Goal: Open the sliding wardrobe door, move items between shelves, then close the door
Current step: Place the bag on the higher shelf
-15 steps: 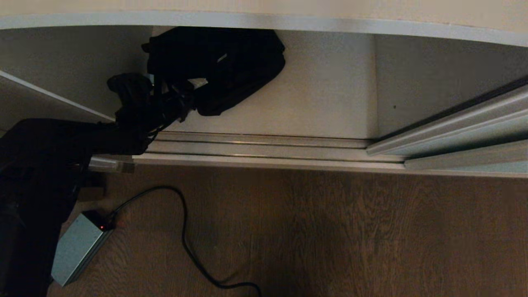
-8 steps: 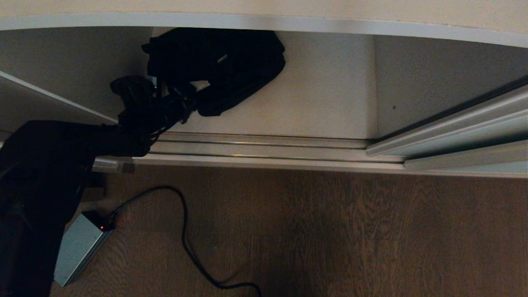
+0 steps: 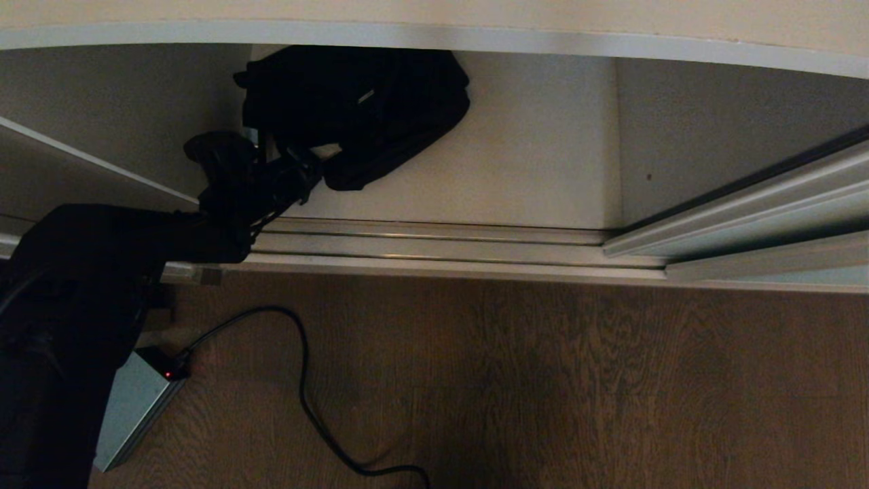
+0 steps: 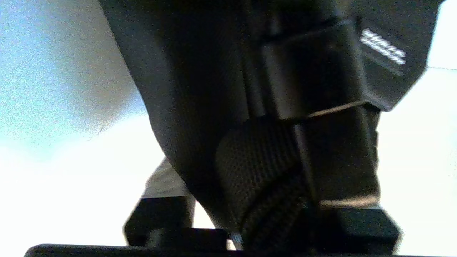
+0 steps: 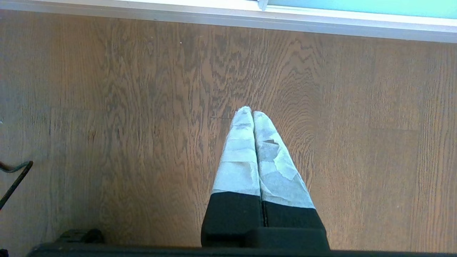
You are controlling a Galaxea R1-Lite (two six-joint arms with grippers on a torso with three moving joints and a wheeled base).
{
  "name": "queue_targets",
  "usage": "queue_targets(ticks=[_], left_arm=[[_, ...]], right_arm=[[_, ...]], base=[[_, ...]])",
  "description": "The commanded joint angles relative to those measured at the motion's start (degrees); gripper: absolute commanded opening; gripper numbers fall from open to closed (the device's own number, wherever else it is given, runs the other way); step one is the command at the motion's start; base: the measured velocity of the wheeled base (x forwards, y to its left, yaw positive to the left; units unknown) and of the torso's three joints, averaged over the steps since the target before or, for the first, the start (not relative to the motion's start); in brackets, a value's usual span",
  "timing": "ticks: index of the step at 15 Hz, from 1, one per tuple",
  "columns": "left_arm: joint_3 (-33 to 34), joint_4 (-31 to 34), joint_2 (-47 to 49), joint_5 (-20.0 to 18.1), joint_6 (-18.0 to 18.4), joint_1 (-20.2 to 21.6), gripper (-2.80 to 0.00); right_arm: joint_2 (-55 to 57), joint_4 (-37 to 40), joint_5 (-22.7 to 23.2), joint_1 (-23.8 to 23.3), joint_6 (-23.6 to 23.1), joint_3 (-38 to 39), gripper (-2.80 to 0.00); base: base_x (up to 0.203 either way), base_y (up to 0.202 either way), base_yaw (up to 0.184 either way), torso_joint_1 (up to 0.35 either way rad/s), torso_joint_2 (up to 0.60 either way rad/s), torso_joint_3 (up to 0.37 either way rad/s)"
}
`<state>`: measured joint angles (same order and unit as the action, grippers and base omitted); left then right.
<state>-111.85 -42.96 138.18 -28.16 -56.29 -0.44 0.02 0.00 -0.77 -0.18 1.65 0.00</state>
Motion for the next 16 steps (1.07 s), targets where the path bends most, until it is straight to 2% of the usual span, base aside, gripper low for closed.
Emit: queue_targets(ticks=[1, 8, 11, 12, 16], left_arm=[[0.0, -2.0, 0.9, 0.1, -0.3, 0.1, -2.8], [0.1, -1.0, 0.3, -0.1, -0.4, 0.3, -2.8], [0.6, 1.9, -1.3, 0.8, 2.7, 0.1, -2.8], [0.6, 2.5, -1.4, 2.3, 2.8, -0.2, -2.8], [0.7, 4.0, -1.2, 2.6, 4.5, -0.3, -2.8]], right_arm=[[0.0, 0.0, 0.0, 0.0, 0.0, 0.1, -2.8], [0.0, 0.0, 0.0, 0.0, 0.0, 0.1, -2.8], [0.0, 0.0, 0.0, 0.0, 0.0, 0.1, -2.8], [0.0, 0.0, 0.0, 0.0, 0.0, 0.0, -2.8], [0.0, 0.0, 0.0, 0.0, 0.0, 0.1, -2.8]], base=[[0.0, 0.0, 0.0, 0.0, 0.0, 0.0], [0.0, 0.0, 0.0, 0.0, 0.0, 0.0], [0.0, 0.0, 0.0, 0.0, 0.0, 0.0], [0.0, 0.0, 0.0, 0.0, 0.0, 0.0], [0.0, 0.0, 0.0, 0.0, 0.0, 0.0]])
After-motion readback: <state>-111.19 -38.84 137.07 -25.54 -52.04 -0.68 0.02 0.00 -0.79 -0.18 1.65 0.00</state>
